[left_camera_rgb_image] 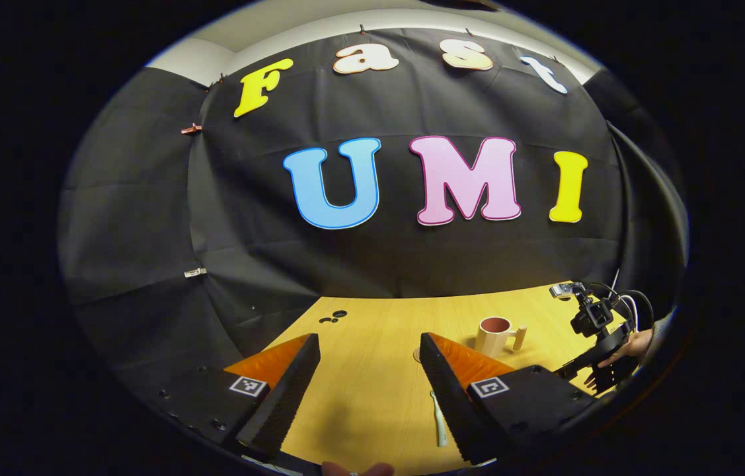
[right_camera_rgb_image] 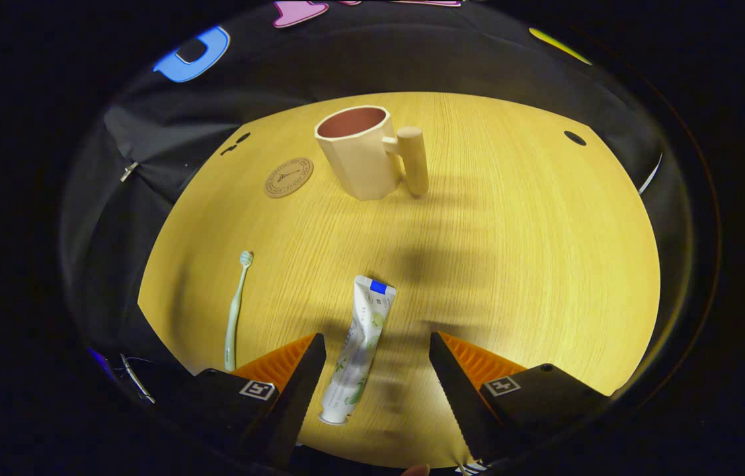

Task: Put the toothbrush and toothpaste on the desktop into the cup, then pick up the cup and place it on the coaster on the desktop.

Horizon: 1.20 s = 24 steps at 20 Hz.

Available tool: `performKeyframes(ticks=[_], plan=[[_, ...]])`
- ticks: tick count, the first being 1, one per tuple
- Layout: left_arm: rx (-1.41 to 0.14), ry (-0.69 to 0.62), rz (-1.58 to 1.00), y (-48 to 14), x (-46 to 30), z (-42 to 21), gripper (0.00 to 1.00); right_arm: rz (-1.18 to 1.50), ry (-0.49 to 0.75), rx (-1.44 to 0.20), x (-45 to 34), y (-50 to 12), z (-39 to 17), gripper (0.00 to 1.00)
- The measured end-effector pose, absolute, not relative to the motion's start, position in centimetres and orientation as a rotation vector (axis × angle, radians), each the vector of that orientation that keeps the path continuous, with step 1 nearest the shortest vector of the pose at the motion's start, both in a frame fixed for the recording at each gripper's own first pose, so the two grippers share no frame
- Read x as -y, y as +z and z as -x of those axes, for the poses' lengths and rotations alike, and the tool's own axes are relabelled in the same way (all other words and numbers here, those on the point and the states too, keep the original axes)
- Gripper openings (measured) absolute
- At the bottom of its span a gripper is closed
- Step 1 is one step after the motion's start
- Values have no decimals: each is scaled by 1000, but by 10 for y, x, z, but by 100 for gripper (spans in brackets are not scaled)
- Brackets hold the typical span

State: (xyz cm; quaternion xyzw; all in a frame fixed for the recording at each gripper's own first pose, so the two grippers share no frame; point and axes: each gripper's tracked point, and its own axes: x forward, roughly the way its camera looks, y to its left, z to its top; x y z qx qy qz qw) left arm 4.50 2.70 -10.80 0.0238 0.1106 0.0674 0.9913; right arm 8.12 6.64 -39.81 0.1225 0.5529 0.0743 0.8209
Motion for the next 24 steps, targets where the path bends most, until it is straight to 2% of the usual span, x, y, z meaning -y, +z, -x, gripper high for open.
performKeyframes(ticks=[3,9,10,11,12,13,14,16,19,24], plan=[[-242,149,-47,-116,-29,-52,96,-275,164,-1224,-74,-411,-84,93],[-279,167,-42,-131,-31,-57,96,-266,128,-1272,-74,-425,-91,74],[-281,168,-41,-131,-30,-59,96,-276,120,-1283,-75,-427,-91,58],[-282,170,-39,-132,-30,-61,96,-285,113,-1297,-74,-425,-90,53],[-284,171,-37,-133,-31,-62,96,-300,119,-1315,-76,-425,-88,39],[-287,172,-35,-134,-30,-63,96,-301,114,-1318,-77,-428,-88,36],[-288,172,-31,-133,-29,-65,96,-287,127,-1314,-77,-428,-89,23],[-289,167,-25,-134,-25,-68,96,-297,163,-1305,-82,-426,-86,19],[-315,139,-23,-145,-15,-73,96,-311,186,-1283,-84,-422,-86,18],[-424,51,27,-178,21,-82,96,-323,191,-1146,-72,-390,-93,18]])
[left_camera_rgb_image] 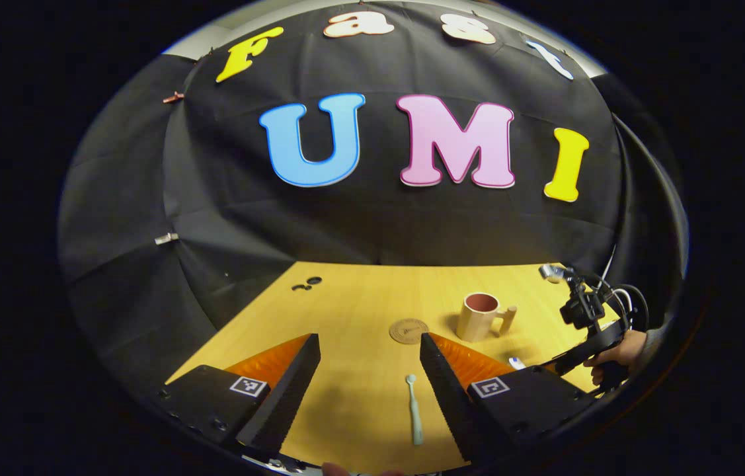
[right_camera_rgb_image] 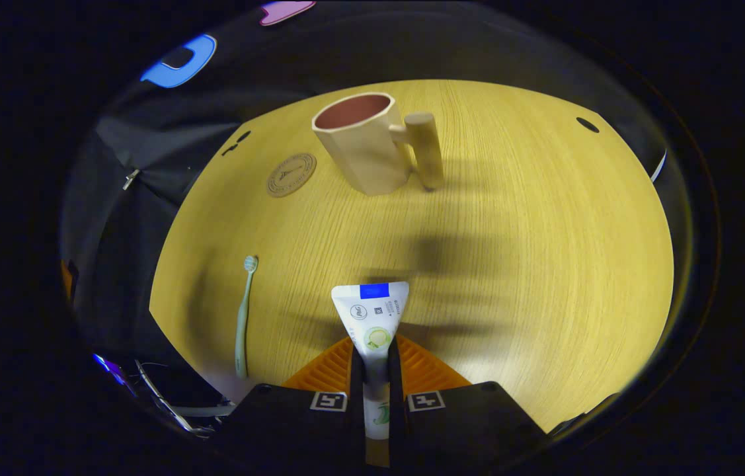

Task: Put the toothbrush and toothpaste on the desktop into the cup, then pick up the cup and place it on the coaster on the desktop.

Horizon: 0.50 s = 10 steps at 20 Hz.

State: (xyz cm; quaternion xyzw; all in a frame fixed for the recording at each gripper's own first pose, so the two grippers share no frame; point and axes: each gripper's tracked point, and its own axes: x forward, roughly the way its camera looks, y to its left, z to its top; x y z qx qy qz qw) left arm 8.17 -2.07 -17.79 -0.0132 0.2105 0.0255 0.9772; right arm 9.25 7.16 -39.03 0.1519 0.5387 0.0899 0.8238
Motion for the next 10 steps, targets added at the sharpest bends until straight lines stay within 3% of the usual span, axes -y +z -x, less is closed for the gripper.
performKeyframes(ticks=[6,10], plan=[[-617,-29,70,-254,63,-97,96,-321,177,-1016,-52,-362,-94,18],[-790,-44,119,-322,84,-102,96,-318,171,-1017,-33,-358,-80,18]])
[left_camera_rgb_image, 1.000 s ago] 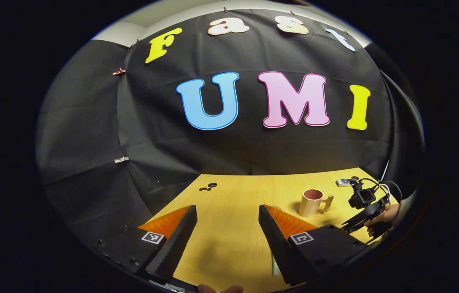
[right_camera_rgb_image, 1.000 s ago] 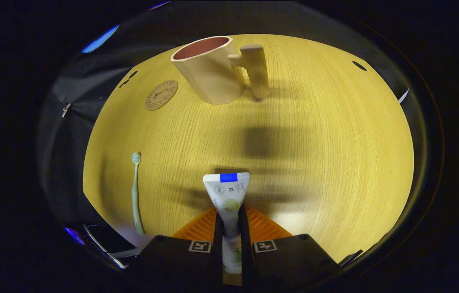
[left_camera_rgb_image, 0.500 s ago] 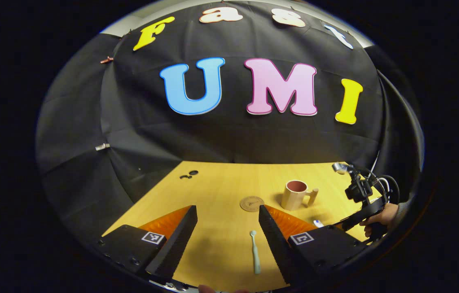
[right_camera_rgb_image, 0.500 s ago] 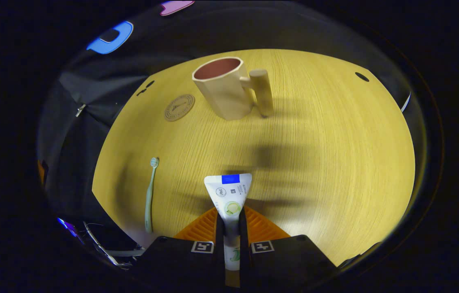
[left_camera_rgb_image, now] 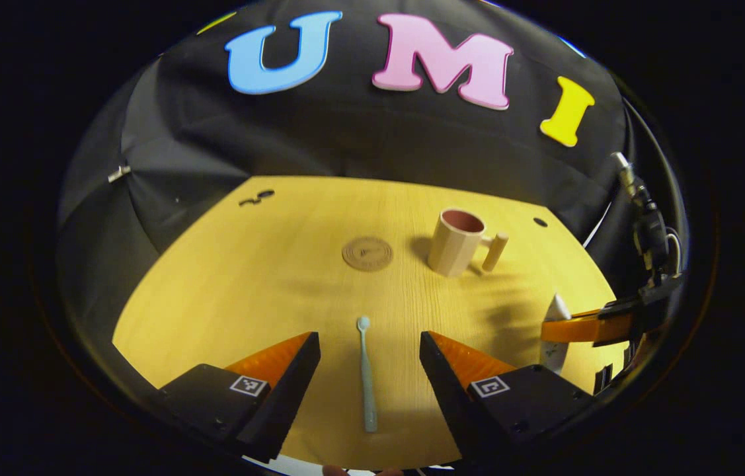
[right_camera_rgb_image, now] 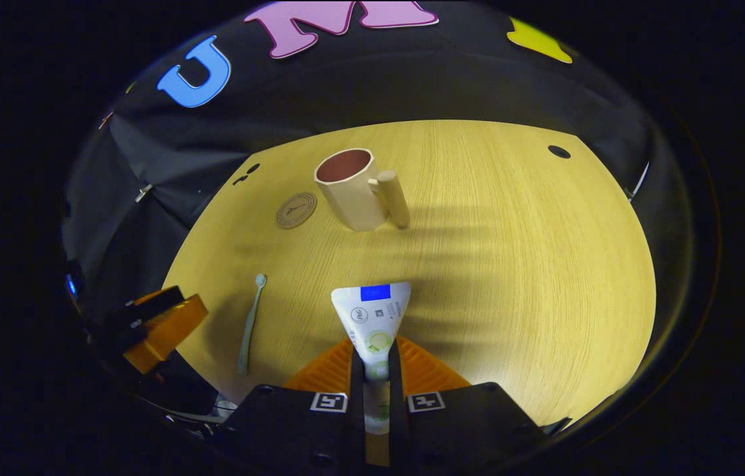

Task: Put the toothbrush and toothpaste on the desktop into the cup, then pick up the cup and place it on the coaster on the desktop.

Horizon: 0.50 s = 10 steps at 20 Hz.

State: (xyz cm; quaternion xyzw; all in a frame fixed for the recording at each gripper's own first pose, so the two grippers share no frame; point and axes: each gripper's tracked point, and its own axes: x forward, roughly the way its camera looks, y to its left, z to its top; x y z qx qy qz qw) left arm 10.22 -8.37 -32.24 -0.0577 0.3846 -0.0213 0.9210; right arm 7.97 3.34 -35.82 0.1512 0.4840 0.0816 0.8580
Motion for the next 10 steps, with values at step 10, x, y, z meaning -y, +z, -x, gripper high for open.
performKeyframes(ticks=[10], plan=[[-1050,23,17,-399,73,-100,92,-261,201,-998,-18,-367,-78,18]])
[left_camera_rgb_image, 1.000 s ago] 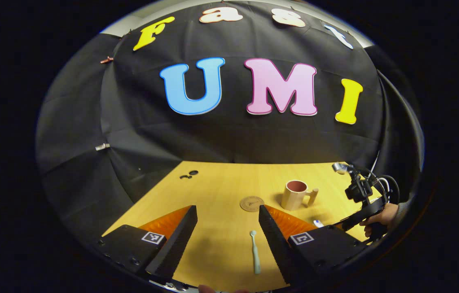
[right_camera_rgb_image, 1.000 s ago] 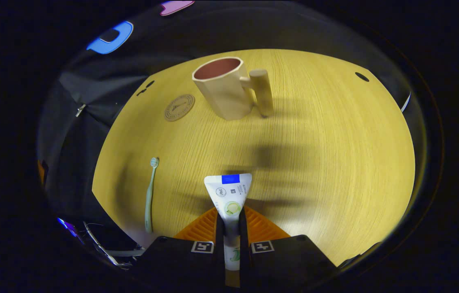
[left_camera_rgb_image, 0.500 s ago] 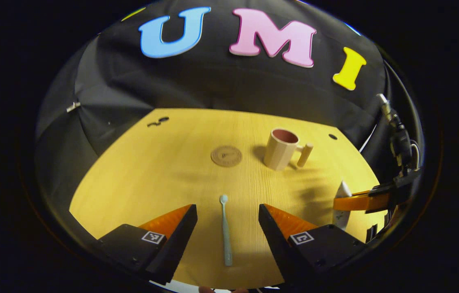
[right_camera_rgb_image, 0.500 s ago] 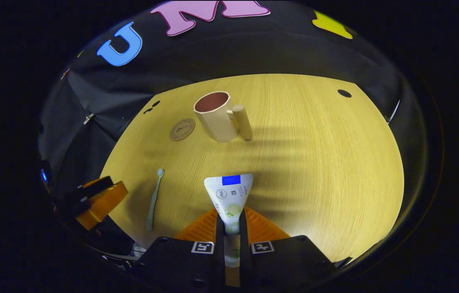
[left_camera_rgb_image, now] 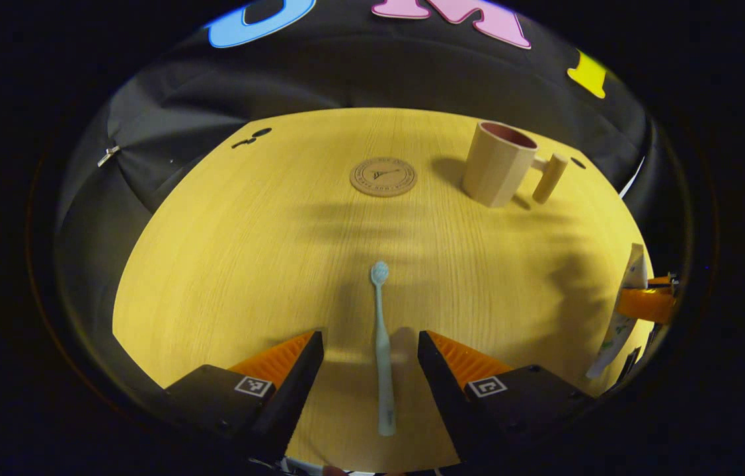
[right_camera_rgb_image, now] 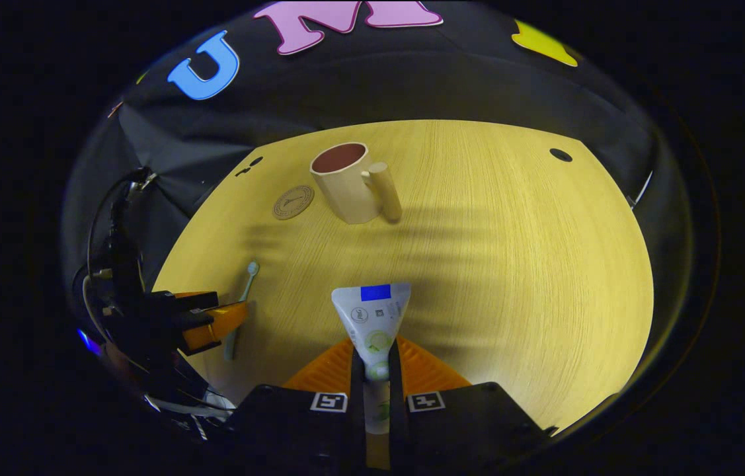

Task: Put the toothbrush and toothpaste on the desktop into the cup, then pick up the cup and place it on the coaster on the desktop.

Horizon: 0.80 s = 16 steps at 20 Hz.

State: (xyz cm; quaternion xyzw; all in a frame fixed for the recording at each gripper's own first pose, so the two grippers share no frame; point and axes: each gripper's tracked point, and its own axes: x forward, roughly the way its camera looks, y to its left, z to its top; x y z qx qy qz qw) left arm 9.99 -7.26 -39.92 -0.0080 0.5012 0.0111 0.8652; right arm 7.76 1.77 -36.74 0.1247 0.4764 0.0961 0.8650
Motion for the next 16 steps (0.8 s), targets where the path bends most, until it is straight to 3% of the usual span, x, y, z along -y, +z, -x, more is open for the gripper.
performKeyframes(ticks=[5,9,10,11,14,16], plan=[[-1116,-7,-10,-411,77,-102,89,-292,214,-1000,-13,-370,-83,18],[-1158,17,60,-414,78,-99,81,-315,221,-996,-13,-372,-86,18],[-1166,21,58,-412,78,-99,65,-324,222,-993,-14,-372,-87,18],[-1181,17,54,-414,80,-98,60,-330,222,-990,-14,-372,-88,18],[-1187,-21,-1,-412,85,-99,20,-333,220,-980,-11,-373,-89,18],[-1160,-40,-42,-412,86,-104,12,-335,217,-975,-9,-372,-89,18]])
